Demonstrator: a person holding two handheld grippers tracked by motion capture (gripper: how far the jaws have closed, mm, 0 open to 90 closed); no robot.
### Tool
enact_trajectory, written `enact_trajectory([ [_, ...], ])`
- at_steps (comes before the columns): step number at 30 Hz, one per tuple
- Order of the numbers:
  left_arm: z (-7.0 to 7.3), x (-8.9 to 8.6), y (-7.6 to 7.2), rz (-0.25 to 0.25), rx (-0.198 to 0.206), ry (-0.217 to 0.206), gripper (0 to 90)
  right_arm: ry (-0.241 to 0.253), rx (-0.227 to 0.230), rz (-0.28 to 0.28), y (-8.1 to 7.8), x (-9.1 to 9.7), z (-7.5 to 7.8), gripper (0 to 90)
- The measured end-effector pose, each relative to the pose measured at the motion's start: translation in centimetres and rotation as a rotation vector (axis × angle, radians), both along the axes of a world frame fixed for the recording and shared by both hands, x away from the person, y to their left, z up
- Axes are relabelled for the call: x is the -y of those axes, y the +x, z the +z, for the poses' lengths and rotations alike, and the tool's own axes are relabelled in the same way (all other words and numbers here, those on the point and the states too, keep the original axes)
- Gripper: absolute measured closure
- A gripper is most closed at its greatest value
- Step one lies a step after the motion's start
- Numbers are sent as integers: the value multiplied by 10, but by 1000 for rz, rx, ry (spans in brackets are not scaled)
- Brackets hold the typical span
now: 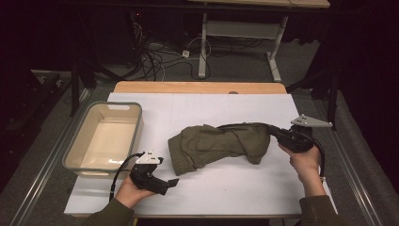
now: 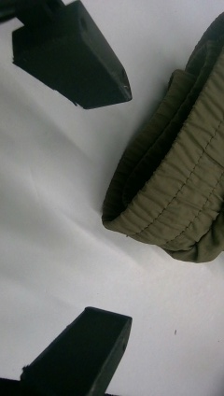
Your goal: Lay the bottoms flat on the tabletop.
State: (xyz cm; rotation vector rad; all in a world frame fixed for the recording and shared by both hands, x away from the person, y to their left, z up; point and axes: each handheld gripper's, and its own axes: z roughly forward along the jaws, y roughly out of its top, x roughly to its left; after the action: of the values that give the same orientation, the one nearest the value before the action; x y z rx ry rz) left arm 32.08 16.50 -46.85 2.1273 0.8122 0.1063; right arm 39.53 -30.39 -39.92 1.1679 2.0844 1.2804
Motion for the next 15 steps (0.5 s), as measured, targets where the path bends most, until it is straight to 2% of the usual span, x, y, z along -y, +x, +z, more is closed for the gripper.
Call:
enact_trajectory([
  [15, 0, 0, 0, -1, -4, 0, 0, -43, -17, -98, 5, 25, -9, 868],
])
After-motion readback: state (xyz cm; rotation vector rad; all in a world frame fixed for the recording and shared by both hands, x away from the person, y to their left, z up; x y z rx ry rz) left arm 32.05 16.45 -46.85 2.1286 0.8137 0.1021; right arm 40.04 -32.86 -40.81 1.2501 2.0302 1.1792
